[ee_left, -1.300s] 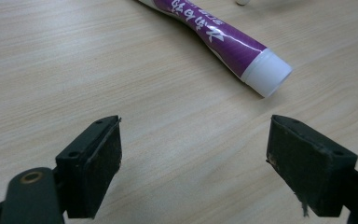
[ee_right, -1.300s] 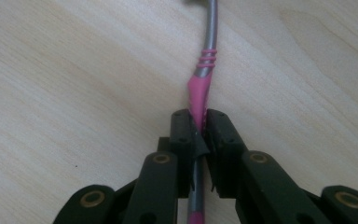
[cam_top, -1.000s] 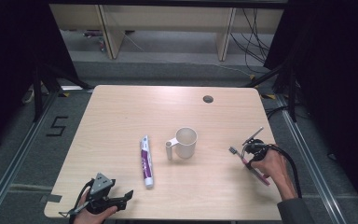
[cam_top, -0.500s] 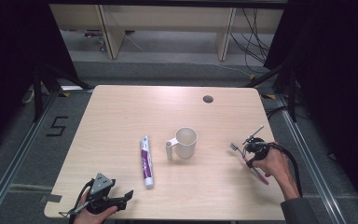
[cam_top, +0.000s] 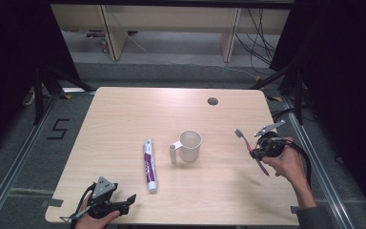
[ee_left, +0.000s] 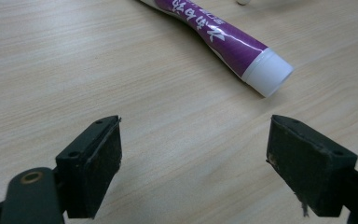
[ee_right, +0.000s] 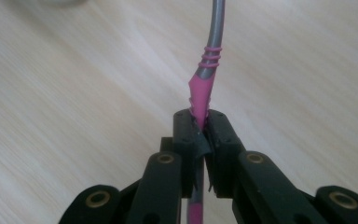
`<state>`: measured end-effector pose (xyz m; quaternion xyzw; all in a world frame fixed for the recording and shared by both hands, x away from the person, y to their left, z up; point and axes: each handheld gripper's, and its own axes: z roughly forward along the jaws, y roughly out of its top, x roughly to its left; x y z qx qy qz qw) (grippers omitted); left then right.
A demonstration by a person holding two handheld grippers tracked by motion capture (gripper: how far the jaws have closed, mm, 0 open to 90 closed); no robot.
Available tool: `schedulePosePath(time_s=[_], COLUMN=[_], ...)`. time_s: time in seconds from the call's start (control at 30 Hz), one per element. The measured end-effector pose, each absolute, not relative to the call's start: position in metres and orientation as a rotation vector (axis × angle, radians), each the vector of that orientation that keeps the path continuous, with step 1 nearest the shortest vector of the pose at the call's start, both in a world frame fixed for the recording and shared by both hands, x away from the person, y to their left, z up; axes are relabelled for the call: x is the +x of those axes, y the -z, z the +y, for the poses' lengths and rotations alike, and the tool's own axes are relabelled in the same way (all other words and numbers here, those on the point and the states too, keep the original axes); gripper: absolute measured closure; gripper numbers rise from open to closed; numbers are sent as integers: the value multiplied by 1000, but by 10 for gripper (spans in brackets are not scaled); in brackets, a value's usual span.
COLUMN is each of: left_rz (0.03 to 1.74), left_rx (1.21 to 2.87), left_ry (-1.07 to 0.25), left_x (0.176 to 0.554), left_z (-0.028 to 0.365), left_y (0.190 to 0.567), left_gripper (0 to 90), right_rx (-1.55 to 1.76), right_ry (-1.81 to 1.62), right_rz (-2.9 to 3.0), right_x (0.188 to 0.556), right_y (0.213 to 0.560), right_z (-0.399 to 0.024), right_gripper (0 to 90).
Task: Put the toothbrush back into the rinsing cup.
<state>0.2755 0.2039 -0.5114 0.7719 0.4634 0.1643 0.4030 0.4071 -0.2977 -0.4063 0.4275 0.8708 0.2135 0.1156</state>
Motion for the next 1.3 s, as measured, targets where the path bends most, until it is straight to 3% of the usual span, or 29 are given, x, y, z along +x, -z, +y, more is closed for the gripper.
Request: schedulePosePath(time_s=[0.63, 1.3], left_rz=[1172, 1174], left_rx=[1953, 1947], left_ry=[-415, -416], left_x=[275, 275], left_z=[204, 204], left_y=[512, 512], left_gripper=[176, 176], right_rx=[1076, 959], right_ry=[-1317, -1494], right_rz=[2379, 2354], right_x=[393, 396], right_y=[410, 406], right_z=[-245, -190], right_gripper=[838, 838])
